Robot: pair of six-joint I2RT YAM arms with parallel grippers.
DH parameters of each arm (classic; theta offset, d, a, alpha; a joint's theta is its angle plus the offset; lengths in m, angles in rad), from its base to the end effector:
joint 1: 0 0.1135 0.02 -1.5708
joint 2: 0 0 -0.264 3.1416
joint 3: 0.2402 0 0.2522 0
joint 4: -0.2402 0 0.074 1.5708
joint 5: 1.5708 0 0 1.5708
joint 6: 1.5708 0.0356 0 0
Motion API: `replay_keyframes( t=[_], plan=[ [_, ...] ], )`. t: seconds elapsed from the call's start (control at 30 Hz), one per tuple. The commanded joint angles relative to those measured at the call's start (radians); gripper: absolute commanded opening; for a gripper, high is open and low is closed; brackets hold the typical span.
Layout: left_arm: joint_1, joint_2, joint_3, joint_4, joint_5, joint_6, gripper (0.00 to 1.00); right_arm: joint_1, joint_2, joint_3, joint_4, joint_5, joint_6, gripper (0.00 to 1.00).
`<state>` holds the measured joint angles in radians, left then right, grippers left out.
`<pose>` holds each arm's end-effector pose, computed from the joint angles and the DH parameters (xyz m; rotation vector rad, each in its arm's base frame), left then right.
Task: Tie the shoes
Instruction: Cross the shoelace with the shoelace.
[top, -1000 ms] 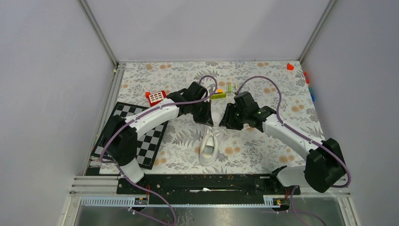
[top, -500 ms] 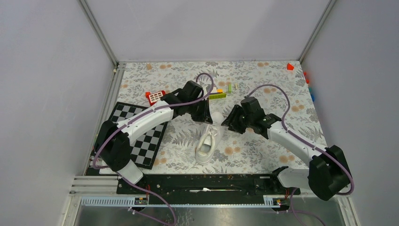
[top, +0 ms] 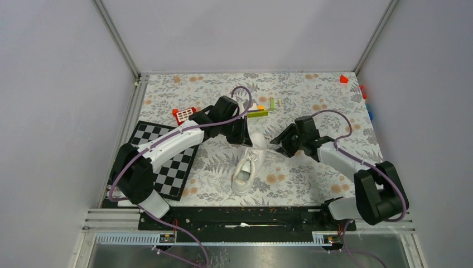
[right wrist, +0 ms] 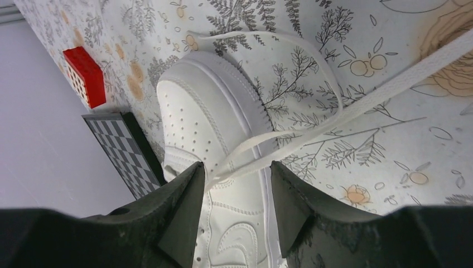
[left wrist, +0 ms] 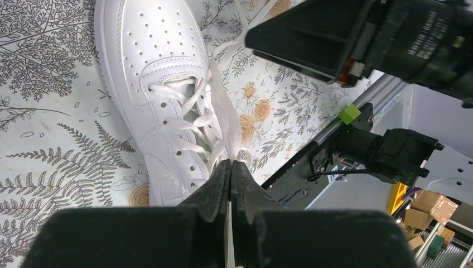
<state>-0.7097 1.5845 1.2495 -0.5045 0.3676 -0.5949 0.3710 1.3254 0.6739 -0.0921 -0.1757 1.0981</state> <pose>0.2543 -0.2354 0.2738 0.3340 2.5856 -0.9886 0.2469 0.1027 0.1949 0.7962 2.3635 0.8961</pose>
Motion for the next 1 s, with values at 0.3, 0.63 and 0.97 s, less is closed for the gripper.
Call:
replay_keyframes(
  t=[0.3, 0.63, 0.97],
  plan=[
    [0.018, -0.038, 0.007, 0.078, 0.04, 0.015, 0.0, -0.007, 0.271, 0.013, 0.298, -0.158, 0.219, 0.53],
    [0.021, -0.04, 0.001, 0.073, 0.043, 0.022, 0.0, -0.012, 0.279, -0.046, 0.371, -0.128, 0.257, 0.21],
    [0.025, -0.04, -0.005, 0.063, 0.042, 0.034, 0.03, -0.017, 0.124, -0.016, 0.277, -0.061, 0.147, 0.0]
  ],
)
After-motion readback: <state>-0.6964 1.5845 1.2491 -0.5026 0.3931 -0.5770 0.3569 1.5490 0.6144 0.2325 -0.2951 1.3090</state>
